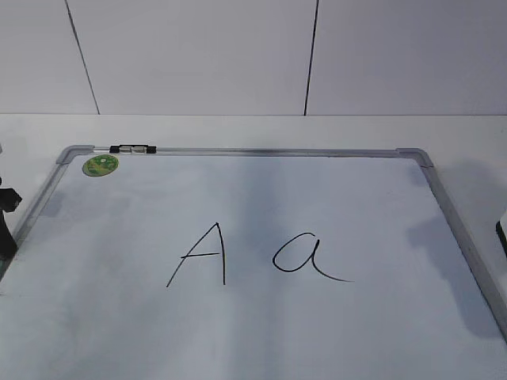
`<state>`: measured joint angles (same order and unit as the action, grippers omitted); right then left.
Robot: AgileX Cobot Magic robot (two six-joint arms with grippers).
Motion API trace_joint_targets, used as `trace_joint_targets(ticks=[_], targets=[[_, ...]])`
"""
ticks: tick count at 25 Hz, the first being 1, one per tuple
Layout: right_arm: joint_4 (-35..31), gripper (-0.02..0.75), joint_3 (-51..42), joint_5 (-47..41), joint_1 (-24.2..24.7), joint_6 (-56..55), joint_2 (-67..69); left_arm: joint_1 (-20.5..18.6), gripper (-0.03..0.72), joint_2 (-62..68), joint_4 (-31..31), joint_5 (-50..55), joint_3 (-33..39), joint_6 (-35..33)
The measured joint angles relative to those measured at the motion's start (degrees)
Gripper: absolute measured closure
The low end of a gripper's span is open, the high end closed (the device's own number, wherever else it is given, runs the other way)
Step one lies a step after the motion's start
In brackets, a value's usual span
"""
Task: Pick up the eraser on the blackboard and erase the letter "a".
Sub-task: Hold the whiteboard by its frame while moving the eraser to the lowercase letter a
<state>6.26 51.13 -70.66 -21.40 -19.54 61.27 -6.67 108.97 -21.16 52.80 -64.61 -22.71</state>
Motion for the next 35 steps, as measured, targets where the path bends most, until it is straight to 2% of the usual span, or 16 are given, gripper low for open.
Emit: trace_joint_targets(ticks=[3, 14, 24, 35], targets=[[0.1, 0.183, 0.0, 0.0, 0.0, 0.0, 0.0, -0.1, 0.667, 0.0, -0.3, 0.0, 0.0, 0.4], [0.2, 0.183, 0.9, 0.0, -0.2, 4.9, 2.2, -0.3, 0.669, 0.0, -0.3, 0.1, 0.0, 0.5], [1.1, 0.183, 11.4, 3.7, -9.4, 6.2, 18.8, -0.3, 0.669, 0.0, -0.3, 0.1, 0.0, 0.6], [-3.5, 0.183, 20.3, 11.0, -10.4, 11.3, 38.8, -0.3, 0.669, 0.0, -0.3, 0.1, 0.0, 0.6]])
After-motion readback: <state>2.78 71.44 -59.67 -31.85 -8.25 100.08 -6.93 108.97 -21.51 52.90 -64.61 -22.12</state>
